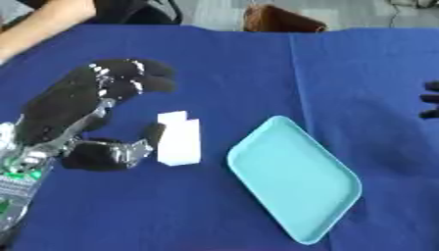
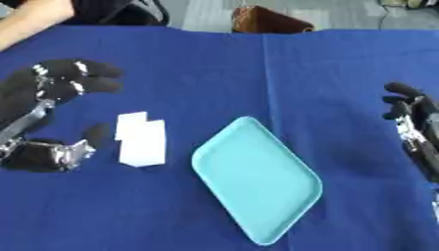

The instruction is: Pick up objects on the table and place them in the box.

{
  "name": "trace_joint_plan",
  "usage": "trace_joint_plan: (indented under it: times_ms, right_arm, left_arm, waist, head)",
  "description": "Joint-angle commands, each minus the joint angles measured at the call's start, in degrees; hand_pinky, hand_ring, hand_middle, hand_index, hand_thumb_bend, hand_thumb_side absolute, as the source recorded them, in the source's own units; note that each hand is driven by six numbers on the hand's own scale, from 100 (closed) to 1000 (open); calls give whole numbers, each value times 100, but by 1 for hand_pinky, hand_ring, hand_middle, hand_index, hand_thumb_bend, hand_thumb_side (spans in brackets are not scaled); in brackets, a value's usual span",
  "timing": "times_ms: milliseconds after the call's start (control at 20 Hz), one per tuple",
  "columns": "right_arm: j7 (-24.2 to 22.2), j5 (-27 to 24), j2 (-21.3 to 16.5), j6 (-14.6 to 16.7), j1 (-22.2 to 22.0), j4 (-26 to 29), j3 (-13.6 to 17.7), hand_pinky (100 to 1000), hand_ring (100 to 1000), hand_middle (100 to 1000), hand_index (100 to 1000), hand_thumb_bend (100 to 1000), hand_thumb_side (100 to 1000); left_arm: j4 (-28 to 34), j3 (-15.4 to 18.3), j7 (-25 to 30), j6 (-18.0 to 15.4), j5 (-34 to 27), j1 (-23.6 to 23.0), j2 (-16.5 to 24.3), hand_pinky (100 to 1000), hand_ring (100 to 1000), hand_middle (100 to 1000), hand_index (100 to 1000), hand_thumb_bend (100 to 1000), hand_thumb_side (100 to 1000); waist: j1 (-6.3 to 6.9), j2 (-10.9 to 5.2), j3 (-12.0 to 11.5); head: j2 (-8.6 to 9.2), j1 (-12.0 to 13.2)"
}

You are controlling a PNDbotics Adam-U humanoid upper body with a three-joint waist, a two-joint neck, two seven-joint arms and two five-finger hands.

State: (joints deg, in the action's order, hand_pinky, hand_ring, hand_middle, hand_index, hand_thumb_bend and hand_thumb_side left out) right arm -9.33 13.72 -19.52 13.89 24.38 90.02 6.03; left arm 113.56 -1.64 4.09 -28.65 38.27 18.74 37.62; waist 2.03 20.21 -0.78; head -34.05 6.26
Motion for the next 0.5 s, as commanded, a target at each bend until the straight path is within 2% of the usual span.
trace_joint_plan:
  times_ms: [50, 300, 500]
  right_arm:
    - [-7, -15, -120, 18, 57, 87, 7, 700, 828, 858, 915, 100, 844]
    - [-8, -17, -117, 17, 60, 86, 7, 700, 828, 858, 915, 100, 845]
    - [-13, -18, -109, 20, 69, 85, 2, 700, 828, 858, 915, 100, 844]
  left_arm:
    - [103, -74, 132, -46, -64, 102, 114, 659, 731, 802, 846, 153, 825]
    - [103, -221, 307, -110, -129, 183, 68, 650, 712, 788, 844, 161, 880]
    - [103, -323, 428, -132, -203, 279, 12, 641, 693, 777, 839, 162, 890]
  waist:
    - [-7, -86, 6]
    - [-8, -77, 8]
    - [-20, -69, 15]
  head:
    - [66, 54]
    - [65, 59]
    - [63, 73]
